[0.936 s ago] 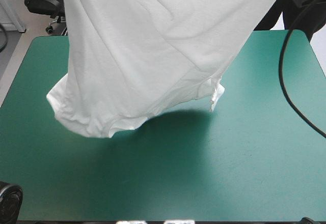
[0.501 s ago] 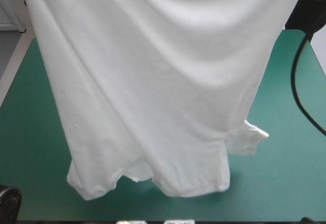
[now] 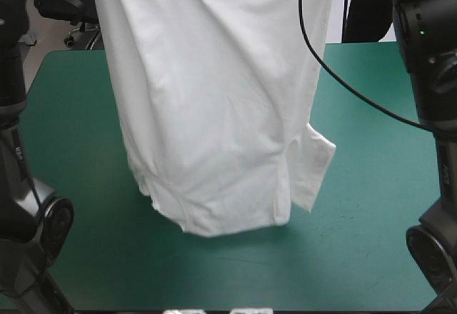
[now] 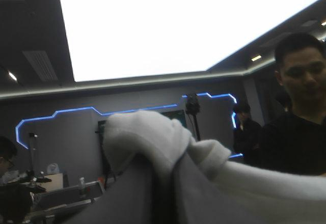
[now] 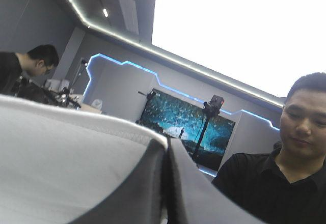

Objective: Fold the cloth

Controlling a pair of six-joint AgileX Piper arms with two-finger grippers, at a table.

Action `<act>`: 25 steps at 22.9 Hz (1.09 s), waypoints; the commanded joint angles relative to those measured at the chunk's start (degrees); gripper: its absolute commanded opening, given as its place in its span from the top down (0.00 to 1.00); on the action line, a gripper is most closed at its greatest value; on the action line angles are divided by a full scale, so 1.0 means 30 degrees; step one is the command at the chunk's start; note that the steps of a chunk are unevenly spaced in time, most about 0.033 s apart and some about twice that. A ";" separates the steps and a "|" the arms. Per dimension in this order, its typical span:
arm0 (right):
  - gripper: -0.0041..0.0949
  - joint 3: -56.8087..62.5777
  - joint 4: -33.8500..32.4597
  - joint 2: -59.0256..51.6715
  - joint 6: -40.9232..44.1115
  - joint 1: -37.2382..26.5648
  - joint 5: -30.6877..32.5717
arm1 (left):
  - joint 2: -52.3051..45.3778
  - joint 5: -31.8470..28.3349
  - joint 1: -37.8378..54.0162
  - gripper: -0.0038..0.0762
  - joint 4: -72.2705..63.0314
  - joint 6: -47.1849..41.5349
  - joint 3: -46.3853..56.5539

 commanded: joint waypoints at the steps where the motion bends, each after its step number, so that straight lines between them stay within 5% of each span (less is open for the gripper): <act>1: 0.98 -0.0627 0.0258 -0.0017 0.2441 -0.2097 -0.3441 | 0.0349 -0.4142 -0.0034 0.97 0.0069 0.0370 -0.0243; 6: 0.98 -0.0591 0.2992 -0.0008 0.0880 -0.2845 -0.3436 | 0.0668 -0.6122 -0.0034 0.97 0.0069 0.0741 -0.0284; 11: 0.98 0.0503 0.7430 0.1903 -0.0082 -0.3148 0.2561 | 0.1776 0.1019 -0.0034 0.97 0.0025 0.0528 0.0675; 14: 0.98 0.4500 1.1723 0.1849 -0.3029 -0.4011 0.3153 | 0.1990 0.1046 0.0229 0.97 -0.0095 -0.0220 0.4264; 17: 0.98 0.8005 1.3790 0.1111 -0.4932 -0.4722 0.3324 | 0.1431 0.2486 0.0555 0.97 -0.0058 -0.0607 0.7378; 25: 0.98 1.7140 1.5750 -0.1096 -0.6776 -0.5548 0.4598 | -0.1417 0.4918 0.0732 0.97 0.1725 -0.2402 1.6904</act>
